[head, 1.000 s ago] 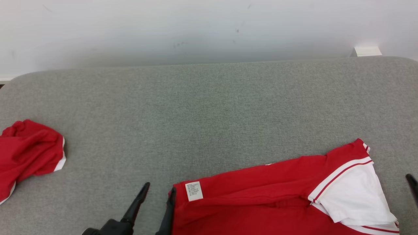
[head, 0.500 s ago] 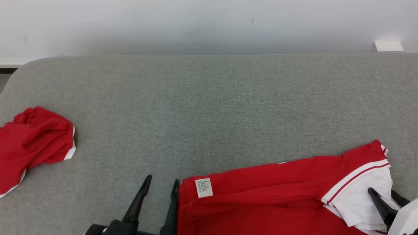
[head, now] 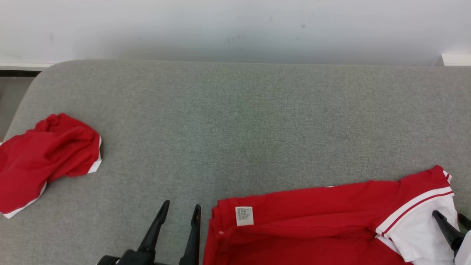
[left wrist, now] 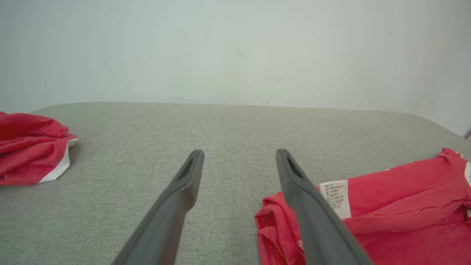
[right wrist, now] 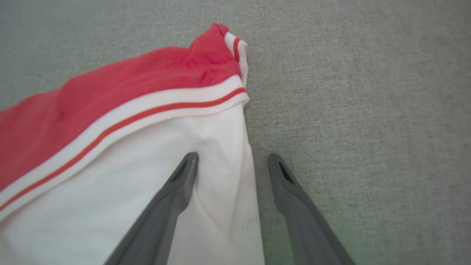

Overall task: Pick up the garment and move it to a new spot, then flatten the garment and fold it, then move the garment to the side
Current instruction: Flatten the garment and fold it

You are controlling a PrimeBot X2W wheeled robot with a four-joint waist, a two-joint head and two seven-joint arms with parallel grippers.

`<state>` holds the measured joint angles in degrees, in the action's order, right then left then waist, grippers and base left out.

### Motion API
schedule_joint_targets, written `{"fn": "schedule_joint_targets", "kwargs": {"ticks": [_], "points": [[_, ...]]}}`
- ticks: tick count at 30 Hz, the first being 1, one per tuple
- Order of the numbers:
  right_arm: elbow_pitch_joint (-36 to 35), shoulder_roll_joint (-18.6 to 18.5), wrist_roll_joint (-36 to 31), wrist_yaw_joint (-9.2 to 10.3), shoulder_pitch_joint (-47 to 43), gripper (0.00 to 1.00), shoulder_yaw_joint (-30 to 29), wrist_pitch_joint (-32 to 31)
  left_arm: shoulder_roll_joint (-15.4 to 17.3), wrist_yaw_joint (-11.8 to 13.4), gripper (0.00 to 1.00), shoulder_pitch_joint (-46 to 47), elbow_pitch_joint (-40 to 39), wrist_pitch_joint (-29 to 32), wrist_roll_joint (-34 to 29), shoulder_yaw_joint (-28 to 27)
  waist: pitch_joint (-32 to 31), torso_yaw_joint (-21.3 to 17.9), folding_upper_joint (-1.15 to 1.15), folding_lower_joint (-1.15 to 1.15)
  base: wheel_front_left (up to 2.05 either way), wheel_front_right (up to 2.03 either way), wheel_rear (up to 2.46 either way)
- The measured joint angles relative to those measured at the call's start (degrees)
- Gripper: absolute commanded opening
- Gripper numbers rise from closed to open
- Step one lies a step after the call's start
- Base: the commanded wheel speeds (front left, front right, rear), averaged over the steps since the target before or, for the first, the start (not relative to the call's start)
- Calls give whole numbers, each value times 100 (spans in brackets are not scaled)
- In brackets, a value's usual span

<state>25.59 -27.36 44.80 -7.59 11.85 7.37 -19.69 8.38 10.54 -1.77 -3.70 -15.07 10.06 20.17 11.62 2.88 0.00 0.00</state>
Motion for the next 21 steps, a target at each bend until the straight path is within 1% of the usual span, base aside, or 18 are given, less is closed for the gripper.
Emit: {"fn": "schedule_joint_targets", "kwargs": {"ticks": [4, 6, 7, 8, 9, 12, 15, 21], "points": [[15, -30, 298, 33, 69, 100, 247, -147, -62, -92, 100, -7, 60, 0, -87, -127, 9, 24, 0, 0, 0, 0, 0], [19, 29, 553, 38, 79, 100, 330, -149, -97, -143, 100, -7, 101, 0, -154, -174, -6, 30, 0, 0, 0, 0, 0], [-9, 51, 636, 47, 89, 47, 390, -140, -114, -163, 100, -8, 123, 0, -159, -196, -17, 35, 0, 0, 0, 0, 0], [-12, 71, 739, 48, 91, 20, 417, -89, -135, -194, 100, -9, 144, 0, -183, -219, -30, 38, 0, 0, 0, 0, 0], [-12, 113, 858, 47, 91, 0, 433, -36, -154, -203, 100, -13, 168, 0, -200, -247, -45, 40, 0, 0, 0, 0, 0], [2, 229, 1089, 29, 80, 0, 464, 207, -199, -259, 100, -63, 270, 0, -230, -301, -124, 44, 0, 0, 0, 0, 0], [10, 168, 1317, 18, 22, 0, 428, 269, -230, -304, 100, -109, 332, 0, -243, -370, -209, 29, 0, 0, 0, 0, 0], [44, -302, 1650, 10, -88, 0, 44, 413, -323, -386, 100, -219, 422, 0, -283, -487, -387, -53, 0, 0, 0, 0, 0]]}}
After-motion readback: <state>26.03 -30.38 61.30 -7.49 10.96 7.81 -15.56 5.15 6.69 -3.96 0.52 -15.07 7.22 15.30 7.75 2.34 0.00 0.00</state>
